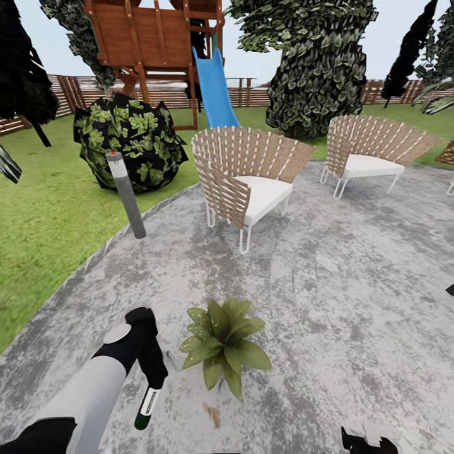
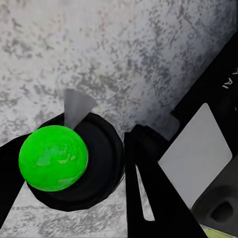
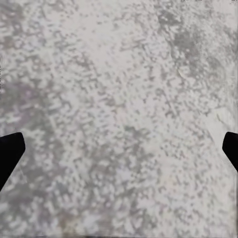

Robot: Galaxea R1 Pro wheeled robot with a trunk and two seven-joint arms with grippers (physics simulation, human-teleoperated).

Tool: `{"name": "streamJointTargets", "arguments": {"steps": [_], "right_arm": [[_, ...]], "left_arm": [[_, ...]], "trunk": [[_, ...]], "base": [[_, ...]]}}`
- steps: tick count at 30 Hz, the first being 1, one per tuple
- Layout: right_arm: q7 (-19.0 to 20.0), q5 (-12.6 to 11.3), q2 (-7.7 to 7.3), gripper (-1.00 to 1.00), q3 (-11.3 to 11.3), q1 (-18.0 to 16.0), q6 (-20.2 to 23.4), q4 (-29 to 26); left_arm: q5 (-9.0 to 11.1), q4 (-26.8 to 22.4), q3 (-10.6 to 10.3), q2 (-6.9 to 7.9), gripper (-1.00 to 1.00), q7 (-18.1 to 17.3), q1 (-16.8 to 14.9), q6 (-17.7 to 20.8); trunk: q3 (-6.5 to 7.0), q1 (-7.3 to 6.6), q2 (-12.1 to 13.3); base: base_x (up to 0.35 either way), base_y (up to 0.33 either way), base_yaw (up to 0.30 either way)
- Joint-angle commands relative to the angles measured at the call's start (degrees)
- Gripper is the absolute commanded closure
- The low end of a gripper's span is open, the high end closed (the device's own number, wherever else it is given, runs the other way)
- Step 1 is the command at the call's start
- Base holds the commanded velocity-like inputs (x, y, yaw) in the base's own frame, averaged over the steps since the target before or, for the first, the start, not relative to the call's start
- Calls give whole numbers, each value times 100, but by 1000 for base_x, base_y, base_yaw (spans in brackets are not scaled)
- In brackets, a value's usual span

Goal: Pick up the pesticide atomizer in the garden and spray insectifuge to fully cover both potted plants in the garden.

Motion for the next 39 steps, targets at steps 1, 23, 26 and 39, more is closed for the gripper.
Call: {"name": "streamJointTargets", "arguments": {"steps": [1, 23, 26, 39], "right_arm": [[-16, -41, 1, -100, 49, 0, -11, -1], [-2, -28, -2, -100, 50, 0, -12, -1], [0, -24, -19, -100, 50, 0, -12, -1], [-15, -41, 3, -100, 50, 0, -12, -1]], "left_arm": [[-59, -4, 32, -5, 100, -41, -3, 70], [-165, -4, 31, 28, 100, -7, -5, 171], [-165, -4, 32, 41, 100, -7, -6, 237], [-174, -74, 30, 85, 100, 4, -30, 284]], "trunk": [[-5, -3, -2], [-5, -3, -2], [-5, -3, -2], [-5, -3, -2]], "base": [[-222, -205, 274], [17, -144, 217], [-25, -271, 2], [79, -203, 97]]}}
